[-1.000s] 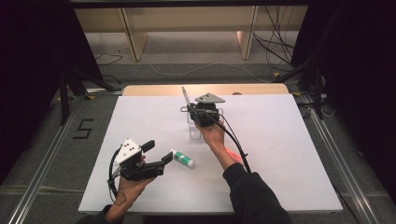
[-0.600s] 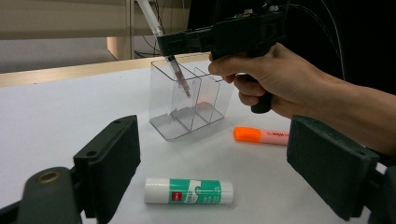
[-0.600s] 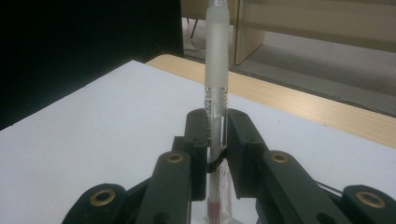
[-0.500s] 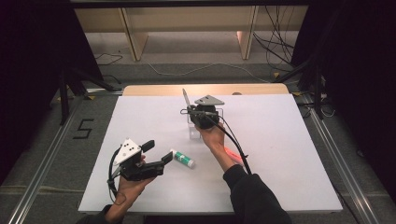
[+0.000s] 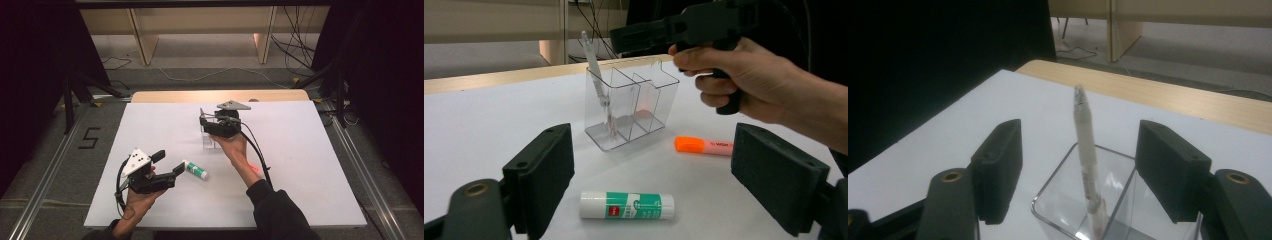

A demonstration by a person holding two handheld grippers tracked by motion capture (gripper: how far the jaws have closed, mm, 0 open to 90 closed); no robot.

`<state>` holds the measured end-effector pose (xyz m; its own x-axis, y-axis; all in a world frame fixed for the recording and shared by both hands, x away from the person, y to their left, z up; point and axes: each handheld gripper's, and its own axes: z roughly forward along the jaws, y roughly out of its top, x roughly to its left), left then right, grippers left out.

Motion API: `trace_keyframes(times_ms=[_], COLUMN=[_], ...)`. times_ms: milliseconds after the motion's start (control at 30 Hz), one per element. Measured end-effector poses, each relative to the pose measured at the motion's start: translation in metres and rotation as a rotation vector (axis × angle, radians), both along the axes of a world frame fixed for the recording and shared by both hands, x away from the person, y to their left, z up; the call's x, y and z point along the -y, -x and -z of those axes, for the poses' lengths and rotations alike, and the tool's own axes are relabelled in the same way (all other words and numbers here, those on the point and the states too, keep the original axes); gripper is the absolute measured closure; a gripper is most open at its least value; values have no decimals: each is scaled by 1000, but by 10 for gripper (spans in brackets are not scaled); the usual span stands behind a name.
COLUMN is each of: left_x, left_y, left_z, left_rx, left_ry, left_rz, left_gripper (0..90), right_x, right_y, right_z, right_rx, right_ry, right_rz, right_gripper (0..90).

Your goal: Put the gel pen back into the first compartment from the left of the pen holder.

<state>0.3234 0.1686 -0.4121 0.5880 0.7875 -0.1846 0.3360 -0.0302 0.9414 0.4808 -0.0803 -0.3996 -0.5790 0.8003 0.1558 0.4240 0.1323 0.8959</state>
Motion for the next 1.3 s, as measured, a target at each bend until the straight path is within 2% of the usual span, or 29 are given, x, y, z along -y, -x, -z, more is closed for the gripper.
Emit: trace_keyframes(times_ms=[133,233,467,833,1133,1300], left_x=[0,0,0,0,0,0], left_y=[0,0,0,-1,-1,-1], left_z=[0,0,0,1,1,1], left_rx=[1,-1,0,-2,0,-1], left_ry=[-1,-3,-5,-7,-4,-3], left_rz=[-1,-2,-2,-3,-3,-4], left_gripper=[168,169,169,168,168,168], right_x=[11,18,29,41,45,46], right_y=[5,8,21,33,40,46], right_z=[-10,-16,-22,-23,-21,-18], right_rx=[-5,-14,-18,-45,-43,-41], right_ry=[-6,8,100,151,152,181], right_rz=[-28,-58,-100,-138,-159,-174], right_gripper=[322,306,280,272,271,269])
